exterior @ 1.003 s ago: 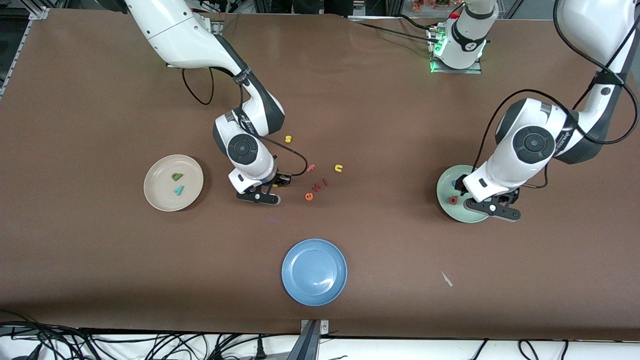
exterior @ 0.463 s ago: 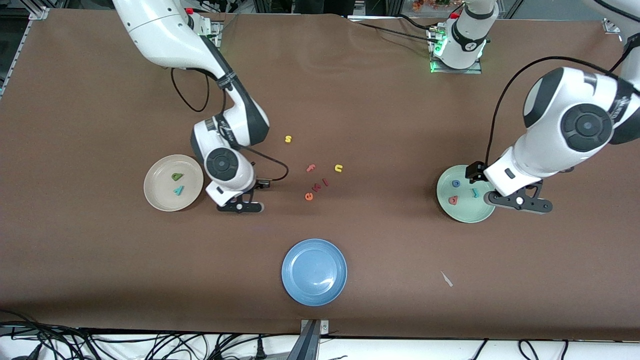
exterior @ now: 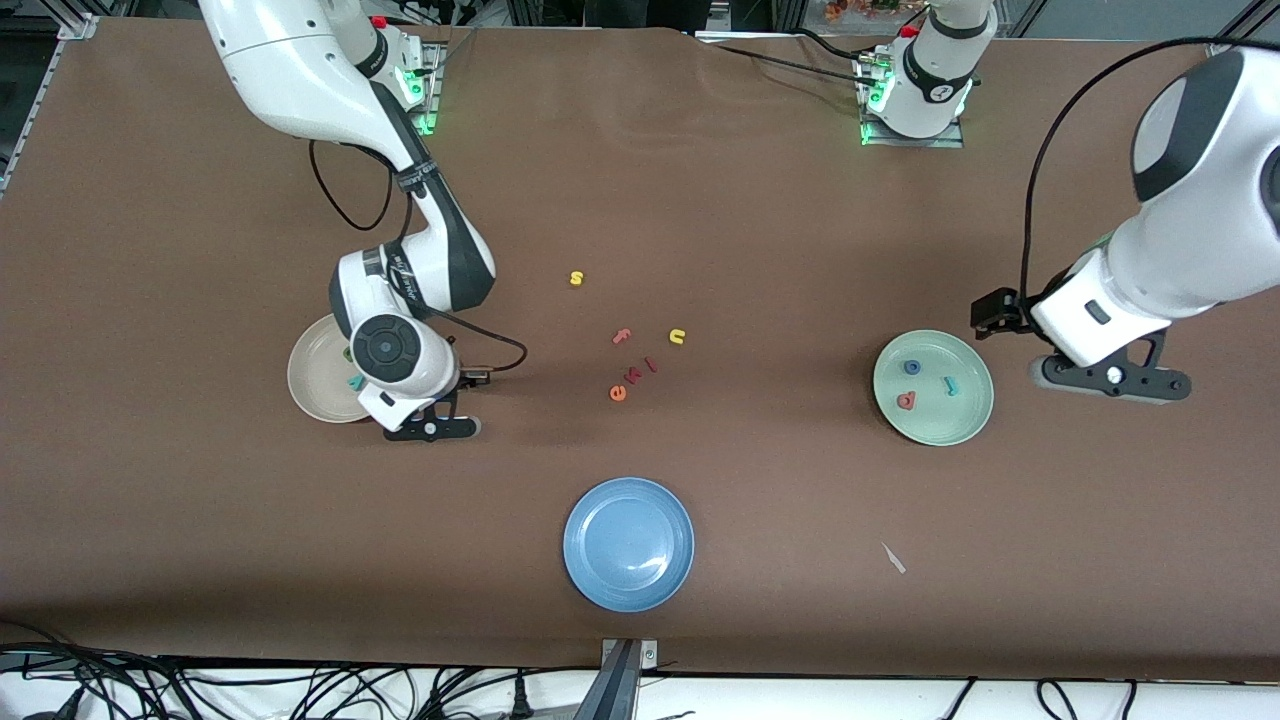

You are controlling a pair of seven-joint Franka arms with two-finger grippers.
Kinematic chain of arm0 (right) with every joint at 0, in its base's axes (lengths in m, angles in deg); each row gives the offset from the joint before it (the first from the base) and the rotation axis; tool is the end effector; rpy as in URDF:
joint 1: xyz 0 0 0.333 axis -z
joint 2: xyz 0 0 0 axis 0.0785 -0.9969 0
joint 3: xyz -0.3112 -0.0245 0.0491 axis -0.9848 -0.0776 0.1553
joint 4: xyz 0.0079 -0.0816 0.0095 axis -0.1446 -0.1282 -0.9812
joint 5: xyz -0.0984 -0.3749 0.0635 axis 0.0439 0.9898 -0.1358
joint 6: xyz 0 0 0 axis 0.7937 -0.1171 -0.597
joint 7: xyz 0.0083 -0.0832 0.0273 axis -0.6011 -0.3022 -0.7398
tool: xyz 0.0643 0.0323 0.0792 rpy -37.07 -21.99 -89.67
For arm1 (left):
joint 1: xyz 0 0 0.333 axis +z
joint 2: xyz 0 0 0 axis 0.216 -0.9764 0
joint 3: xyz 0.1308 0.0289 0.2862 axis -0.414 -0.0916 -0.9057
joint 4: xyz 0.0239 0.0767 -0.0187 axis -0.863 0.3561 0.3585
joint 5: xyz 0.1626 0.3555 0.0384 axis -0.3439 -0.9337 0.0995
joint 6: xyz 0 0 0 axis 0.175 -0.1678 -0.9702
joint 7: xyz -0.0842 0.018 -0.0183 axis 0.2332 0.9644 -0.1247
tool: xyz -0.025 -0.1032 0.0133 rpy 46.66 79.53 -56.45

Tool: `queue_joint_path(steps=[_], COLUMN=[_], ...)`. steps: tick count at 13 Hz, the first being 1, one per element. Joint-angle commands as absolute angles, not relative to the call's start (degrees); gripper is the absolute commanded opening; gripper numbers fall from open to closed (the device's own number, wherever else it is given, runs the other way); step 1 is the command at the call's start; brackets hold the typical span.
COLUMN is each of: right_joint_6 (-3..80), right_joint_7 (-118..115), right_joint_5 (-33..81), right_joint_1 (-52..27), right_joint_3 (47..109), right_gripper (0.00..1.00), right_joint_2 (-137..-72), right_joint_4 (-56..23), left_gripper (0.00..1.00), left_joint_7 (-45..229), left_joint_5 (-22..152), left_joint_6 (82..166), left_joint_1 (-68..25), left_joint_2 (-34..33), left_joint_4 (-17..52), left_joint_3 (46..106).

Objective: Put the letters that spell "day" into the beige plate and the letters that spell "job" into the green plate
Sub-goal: 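Carry the yellow o to the beige plate while the left gripper withdraws, then lower the yellow o onto the beige plate and open the right gripper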

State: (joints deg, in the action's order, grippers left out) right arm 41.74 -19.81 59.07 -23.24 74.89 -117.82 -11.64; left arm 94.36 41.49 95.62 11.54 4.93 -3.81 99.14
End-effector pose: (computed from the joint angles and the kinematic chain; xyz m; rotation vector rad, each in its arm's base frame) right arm 0.6252 0.2321 0.2327 3.0111 0.1571 -0.2551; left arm 0.6290 -0.0937 0.5508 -3.0917 0.2075 0.1158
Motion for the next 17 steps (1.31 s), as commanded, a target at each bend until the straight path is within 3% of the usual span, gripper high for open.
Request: queue_joint_path(steps=[1, 6, 10, 14, 16, 17], right_joint_6=[41.57, 42.18, 46.03, 55.27, 56.34, 55.81], right_joint_7=[-12.8, 2.23, 6.12, 8.23, 8.14, 7.53], right_joint_5=[58.29, 55.92, 54.16, 53.98, 53.98, 53.98], right_joint_1=[-23.27, -23.09, -23.18, -23.09, -23.09, -23.09], right_joint_3=[71.64, 63.72, 61.43, 61.08, 61.16, 61.16], right_gripper=[0.0, 0.0, 0.0, 0.0, 0.0, 0.6], right_joint_2=[-112.98, -107.62, -105.16, -103.92, -103.92, -104.18], right_joint_4=[-17.5, -25.23, -31.29, -38.24, -38.79, -38.0], left_gripper=[1.0, 1.0, 1.0, 1.0, 1.0, 1.0], left_joint_7=[94.17, 93.82, 93.04, 93.21, 93.47, 93.56], left_joint_5=[43.12, 51.71, 58.41, 57.71, 57.71, 57.71], left_joint_6=[95.08, 95.34, 95.34, 105.69, 105.97, 105.97], left_joint_1=[9.34, -0.58, -10.08, -10.81, -11.24, -11.25], left_joint_2=[8.91, 13.3, 16.73, 24.02, 24.65, 25.0], left_joint_4=[-4.12, -4.12, -2.8, 10.79, 12.66, 13.45], left_joint_3=[97.11, 82.36, 68.29, 67.13, 66.08, 65.81])
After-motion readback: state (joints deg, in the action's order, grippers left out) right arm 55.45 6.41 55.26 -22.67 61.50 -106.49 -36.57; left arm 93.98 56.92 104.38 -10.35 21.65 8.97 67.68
